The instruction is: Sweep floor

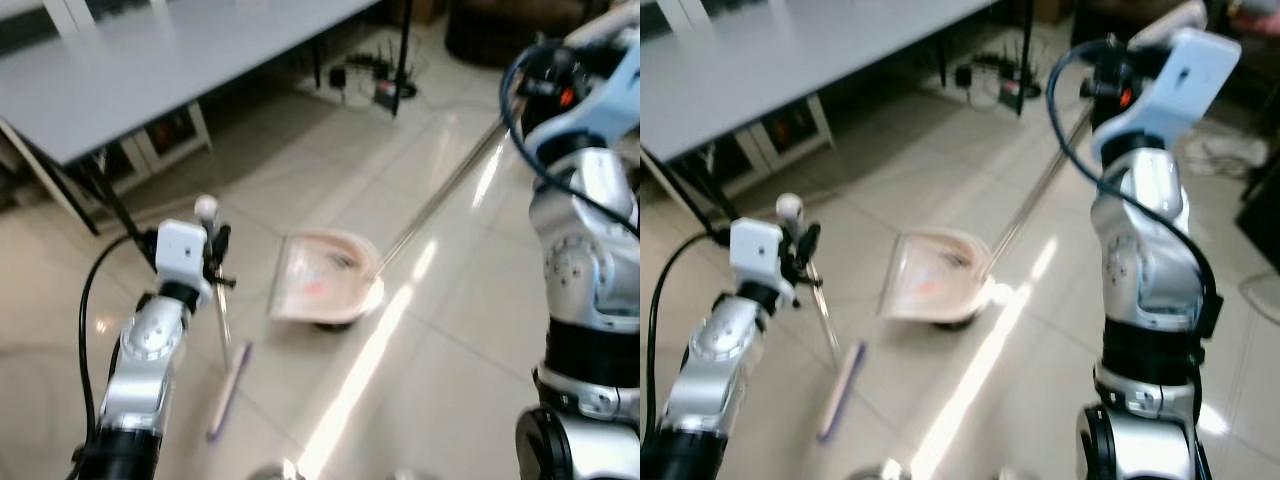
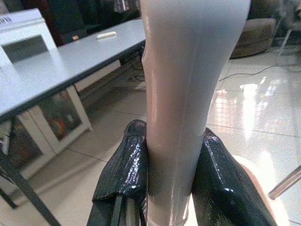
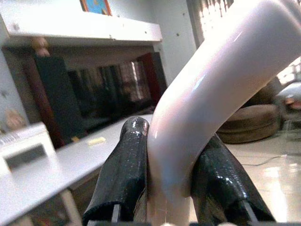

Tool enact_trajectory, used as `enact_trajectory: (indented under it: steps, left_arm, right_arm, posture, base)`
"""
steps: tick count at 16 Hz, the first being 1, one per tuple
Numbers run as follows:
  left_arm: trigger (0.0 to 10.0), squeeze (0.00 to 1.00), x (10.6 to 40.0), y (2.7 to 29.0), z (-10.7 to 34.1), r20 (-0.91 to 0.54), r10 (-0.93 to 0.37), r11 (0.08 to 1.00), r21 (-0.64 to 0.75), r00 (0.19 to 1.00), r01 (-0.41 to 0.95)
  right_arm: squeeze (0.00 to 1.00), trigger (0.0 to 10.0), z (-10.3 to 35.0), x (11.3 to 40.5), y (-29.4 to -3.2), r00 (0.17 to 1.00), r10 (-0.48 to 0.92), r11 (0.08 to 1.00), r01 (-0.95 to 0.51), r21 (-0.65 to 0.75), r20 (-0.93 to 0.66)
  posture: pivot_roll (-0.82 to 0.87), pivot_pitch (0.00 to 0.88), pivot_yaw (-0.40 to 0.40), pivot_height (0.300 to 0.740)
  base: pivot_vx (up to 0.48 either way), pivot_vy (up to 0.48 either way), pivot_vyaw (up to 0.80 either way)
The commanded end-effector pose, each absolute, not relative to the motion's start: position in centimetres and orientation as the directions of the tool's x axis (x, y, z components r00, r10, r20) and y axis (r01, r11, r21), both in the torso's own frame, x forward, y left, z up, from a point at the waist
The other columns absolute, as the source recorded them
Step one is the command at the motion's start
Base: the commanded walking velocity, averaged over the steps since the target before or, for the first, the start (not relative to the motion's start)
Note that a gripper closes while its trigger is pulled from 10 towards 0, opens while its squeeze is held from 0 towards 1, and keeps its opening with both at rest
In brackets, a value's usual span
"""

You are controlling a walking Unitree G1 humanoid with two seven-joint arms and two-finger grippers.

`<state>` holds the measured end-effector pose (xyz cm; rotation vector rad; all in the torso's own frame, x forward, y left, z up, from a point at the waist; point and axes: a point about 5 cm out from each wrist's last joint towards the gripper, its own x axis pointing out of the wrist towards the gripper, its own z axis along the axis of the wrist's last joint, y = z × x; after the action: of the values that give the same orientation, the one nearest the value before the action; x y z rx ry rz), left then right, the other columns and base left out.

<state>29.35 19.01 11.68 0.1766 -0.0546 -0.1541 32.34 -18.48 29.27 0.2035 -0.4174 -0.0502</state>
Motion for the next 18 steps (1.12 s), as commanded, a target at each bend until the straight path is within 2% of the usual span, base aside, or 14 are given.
enact_trajectory:
  steps: [1,4,8,16,18]
  left_arm:
    - [10.0,0.0,29.53,18.71,12.38,0.078,-0.168,0.97,0.19,0.983,0.151]
    - [10.0,0.0,29.67,18.54,12.27,0.076,-0.177,0.969,0.187,0.981,0.16]
    - [10.0,0.0,29.79,18.44,12.19,0.074,-0.178,0.969,0.186,0.981,0.162]
    - [10.0,0.0,29.94,18.55,12.0,0.073,-0.177,0.97,0.182,0.982,0.161]
    - [10.0,0.0,29.9,18.48,11.85,0.067,-0.183,0.969,0.18,0.981,0.169]
  right_arm:
    - [0.0,10.0,30.23,31.8,-19.62,0.883,-0.136,0.976,0.042,0.212,0.45]
    - [0.0,10.0,30.11,31.71,-19.72,0.882,-0.143,0.973,0.042,0.227,0.449]
    - [0.0,10.0,29.94,31.76,-20.0,0.887,-0.146,0.971,0.044,0.235,0.439]
    - [0.0,10.0,29.74,31.73,-20.28,0.885,-0.157,0.971,0.058,0.232,0.438]
    - [0.0,10.0,29.59,31.69,-20.54,0.883,-0.163,0.975,0.076,0.208,0.44]
  posture:
    - [0.0,0.035,0.064,0.74]
    - [-0.01,0.031,0.071,0.74]
    - [-0.01,0.027,0.07,0.74]
    - [-0.01,0.021,0.072,0.74]
    - [-0.01,0.019,0.072,0.74]
  base:
    - [0.428,0.0,0.0]
    - [0.428,0.0,0.0]
    - [0.428,0.0,-0.8]
    - [0.421,0.0,0.0]
    - [0.0,0.0,0.0]
